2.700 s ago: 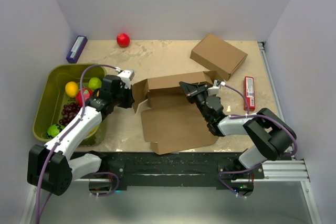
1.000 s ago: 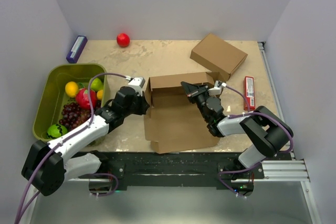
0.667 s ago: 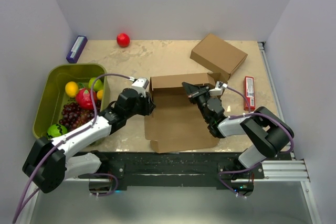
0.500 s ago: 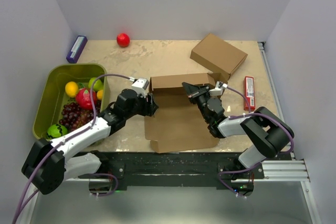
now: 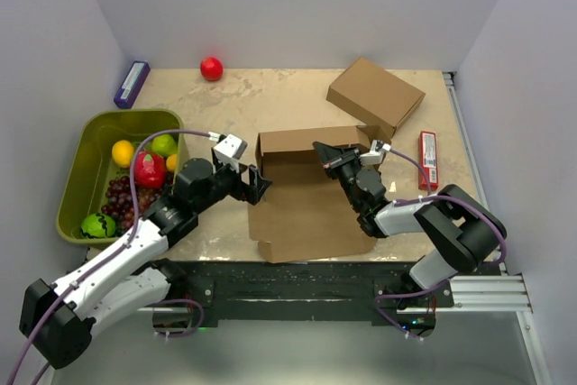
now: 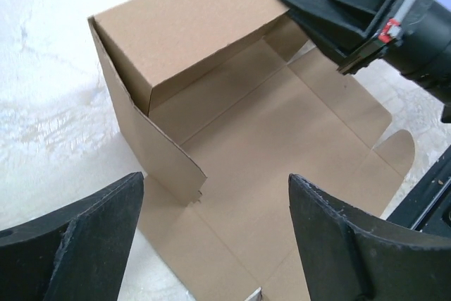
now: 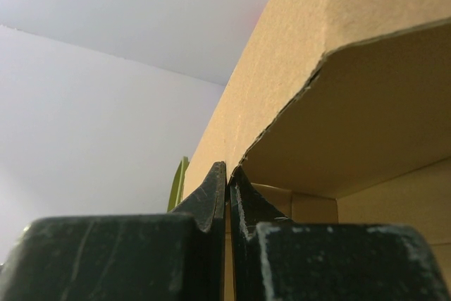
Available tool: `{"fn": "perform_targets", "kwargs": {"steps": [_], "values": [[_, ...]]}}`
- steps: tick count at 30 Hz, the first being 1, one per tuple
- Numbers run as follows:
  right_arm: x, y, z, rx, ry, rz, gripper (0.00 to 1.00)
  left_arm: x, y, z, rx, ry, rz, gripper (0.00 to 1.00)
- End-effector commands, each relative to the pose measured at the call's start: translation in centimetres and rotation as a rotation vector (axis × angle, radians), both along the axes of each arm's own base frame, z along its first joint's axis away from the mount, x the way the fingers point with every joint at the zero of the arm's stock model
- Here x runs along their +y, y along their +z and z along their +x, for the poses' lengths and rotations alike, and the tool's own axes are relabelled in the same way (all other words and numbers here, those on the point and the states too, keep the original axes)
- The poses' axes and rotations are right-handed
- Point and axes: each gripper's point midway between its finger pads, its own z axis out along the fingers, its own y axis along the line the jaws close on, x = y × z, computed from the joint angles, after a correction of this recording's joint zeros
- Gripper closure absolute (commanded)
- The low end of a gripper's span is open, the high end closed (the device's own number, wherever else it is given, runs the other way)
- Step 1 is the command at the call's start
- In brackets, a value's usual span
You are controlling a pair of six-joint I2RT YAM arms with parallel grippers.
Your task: Fold the paper box
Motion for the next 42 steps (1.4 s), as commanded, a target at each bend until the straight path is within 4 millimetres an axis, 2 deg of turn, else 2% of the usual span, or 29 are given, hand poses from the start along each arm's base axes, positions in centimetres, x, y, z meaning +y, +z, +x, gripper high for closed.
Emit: {"fn": "perform_targets", "kwargs": {"steps": [1,5,9,10,11,12,16,18,19,24,25,26,27,29,30,38,42], "values": [[-0.2,-3.7,-0.9,0.072,0.011,-0.147,1.0,0.3,2.2,0.3,-0.1,-0.002,-0.011,0.11],[-0.2,-3.6,-0.8,0.07,0.011,-0.14,1.0,4.7,1.3,2.6,-0.06,0.266,0.031,0.1],[-0.2,-3.7,-0.9,0.073,0.014,-0.131,1.0,6.5,1.2,3.4,-0.056,0.369,-0.025,0.1],[-0.2,-3.7,-0.9,0.073,0.015,-0.131,1.0,6.8,0.6,3.4,-0.044,0.379,-0.022,0.1],[-0.1,-3.6,-0.9,0.073,0.017,-0.128,1.0,6.8,1.6,3.9,-0.079,0.391,-0.057,0.1],[-0.1,-3.7,-0.9,0.074,0.017,-0.129,1.0,6.8,1.5,4.0,-0.084,0.396,-0.062,0.1],[-0.2,-3.6,-0.8,0.076,0.017,-0.123,1.0,6.4,0.2,4.8,-0.093,0.379,-0.02,0.12],[-0.2,-3.6,-0.8,0.076,0.019,-0.123,1.0,5.9,0.4,5.1,-0.116,0.351,-0.006,0.12],[-0.1,-3.6,-0.8,0.076,0.02,-0.123,1.0,5.7,-0.4,5.3,-0.11,0.336,0.004,0.13],[-0.2,-3.4,-0.9,0.074,0.02,-0.12,1.0,2.7,-0.8,5.6,-0.222,0.168,-0.015,0.14],[-0.2,-3.3,-0.8,0.073,0.018,-0.119,1.0,2.3,-0.9,5.5,-0.24,0.141,-0.013,0.14],[-0.1,-3.5,-0.9,0.08,0.022,-0.13,1.0,2.2,-2.0,5.5,-0.231,0.13,-0.006,0.14],[-0.2,-3.1,-0.8,0.073,0.018,-0.128,1.0,1.9,-1.3,5.7,-0.266,0.121,-0.025,0.14],[-0.2,-3.2,-0.8,0.079,0.019,-0.142,1.0,1.6,-1.9,6.0,-0.269,0.105,-0.012,0.15],[-0.2,-2.9,-0.8,0.075,0.017,-0.139,1.0,1.3,-1.4,6.2,-0.288,0.098,-0.021,0.15],[-0.1,-2.9,-0.7,0.082,0.019,-0.154,1.0,0.7,-2.4,7.8,-0.309,0.089,0.035,0.21],[0.1,-2.3,-0.6,0.077,0.023,-0.15,1.0,0.8,-2.8,8.4,-0.314,0.099,0.06,0.24]]}}
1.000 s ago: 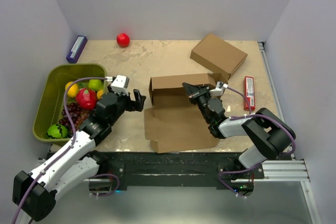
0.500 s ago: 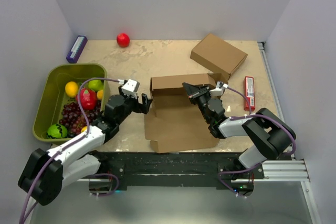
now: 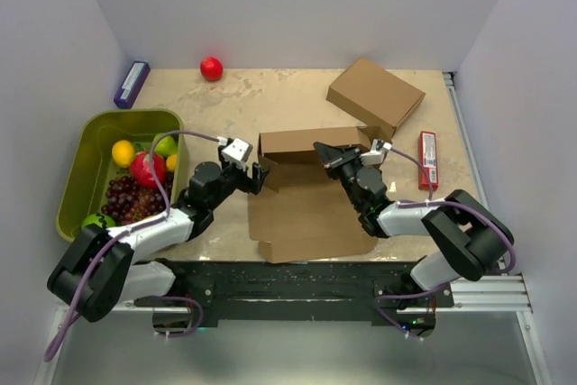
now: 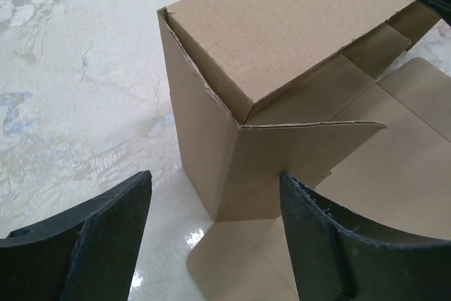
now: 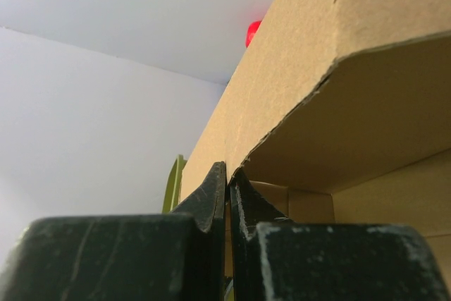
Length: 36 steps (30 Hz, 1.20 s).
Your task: Fold the paper box
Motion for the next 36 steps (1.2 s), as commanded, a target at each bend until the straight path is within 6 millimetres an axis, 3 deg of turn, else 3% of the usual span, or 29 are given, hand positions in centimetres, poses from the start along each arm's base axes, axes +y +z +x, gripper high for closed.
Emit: {"fn": "perform_targets", "kwargs": {"steps": [1,17,36], "values": [[0.3,-2.3,-0.3,0.055,0.025,-0.129,1.0,-0.5,3.2,2.0,-0.129,0.006,-0.006,0.25],[0.8,-1.8,-0.4,0.08,0.046,-0.111,1.0,-0.5,0.5,4.1,-0.066,0.076,0.074,0.43],[1.6,-0.1,-0.3,0.139,0.075,-0.083,1.0,-0.7,-1.3,4.6,-0.055,0.076,0.205,0.46]]}}
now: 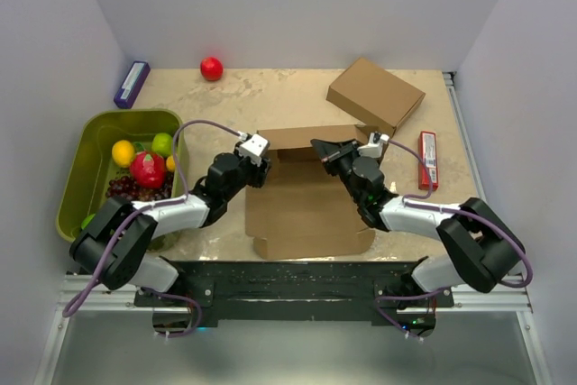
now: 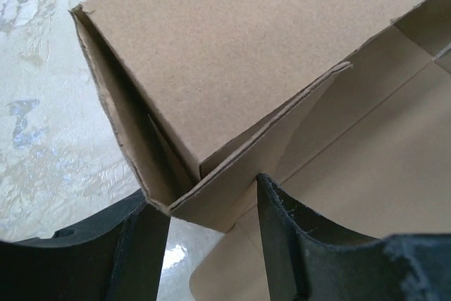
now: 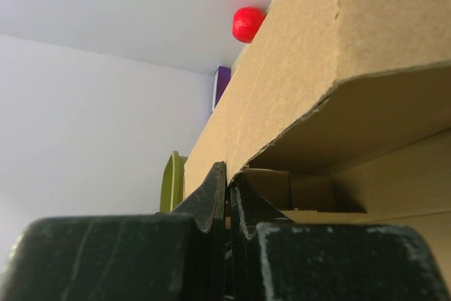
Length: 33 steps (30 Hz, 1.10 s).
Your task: Fold the paper box
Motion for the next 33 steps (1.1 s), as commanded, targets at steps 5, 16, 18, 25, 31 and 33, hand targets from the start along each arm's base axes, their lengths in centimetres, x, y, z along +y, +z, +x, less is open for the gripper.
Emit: {"fn": "perform_targets", "kwargs": {"steps": [5,16,18,25,31,33], "values": [[0.8,-0.7,-0.6,0.069,0.046,-0.086,1.0,-0.4,0.6,1.6,-0.048,0.023,0.07,0.46],[0.7,0.1,-0.5,0.067,0.041,-0.094,1.0,-0.9,0.1,1.7,-0.044,0.022,0.085,0.47],[0.8,0.2,-0.4,0.067,0.045,-0.099,1.0,-1.0,0.3,1.7,-0.046,0.024,0.07,0.48],[0.7,-0.5,-0.7,0.076,0.05,-0.113,0.97,-1.8,2.3,2.1,-0.074,0.034,-0.024,0.6],[-0.2,0.7,-0.9,0.047,0.026,-0.146,0.73,-1.9,2.7,2.7,-0.051,0.079,-0.077,0.71],[-0.5,0.9,-1.0,0.039,0.018,-0.157,0.65,-1.8,3.0,2.8,-0.05,0.092,-0.09,0.76]]}}
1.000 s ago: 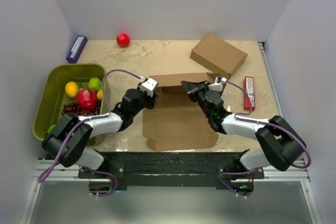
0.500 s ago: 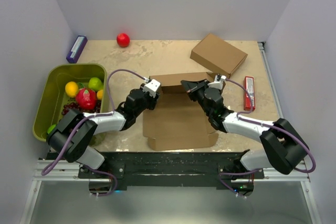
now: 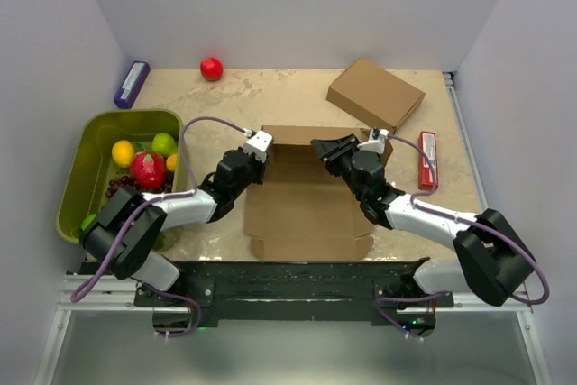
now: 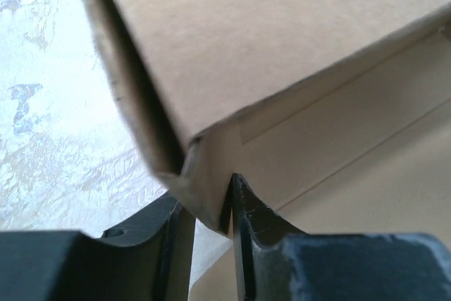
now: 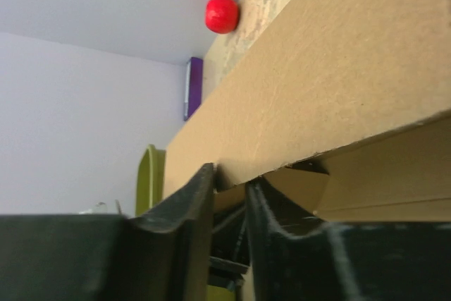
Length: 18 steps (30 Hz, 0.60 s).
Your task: Fold the paper box
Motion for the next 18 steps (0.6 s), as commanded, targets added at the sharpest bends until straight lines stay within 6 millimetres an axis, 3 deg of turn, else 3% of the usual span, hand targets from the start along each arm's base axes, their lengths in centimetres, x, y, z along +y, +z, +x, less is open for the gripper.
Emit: {"fn": "perform_targets", "kwargs": {"steps": [1,4,7,10,11,15,18], "values": [[-0.6,1.3,-0.9,-0.041,0.012,-0.071,0.56,-1.2,4.1,1.8,-0.079,0.037,-0.116,0.78],[-1.3,2.0,-1.2,-0.075,0.008,-0.131,0.35,-0.6,4.1,2.1,-0.056,0.082,-0.109,0.89],[-1.5,4.2,-1.8,-0.139,0.048,-0.232,0.28,-0.2,3.8,2.5,-0.021,0.102,-0.082,0.98],[-1.7,6.2,-2.7,-0.211,0.122,-0.402,0.21,0.4,3.7,2.4,0.011,0.117,-0.06,1.0],[-2.2,6.9,-3.0,-0.227,0.128,-0.451,0.15,0.5,3.6,2.4,0.021,0.115,-0.058,1.0],[-4.4,7.3,-2.8,-0.234,0.181,-0.737,0.02,1.6,3.6,1.9,0.076,0.106,-0.087,1.0],[-7.2,4.5,-2.2,-0.088,0.276,-0.964,0.04,2.4,3.3,1.4,0.132,0.077,-0.127,1.0]]}}
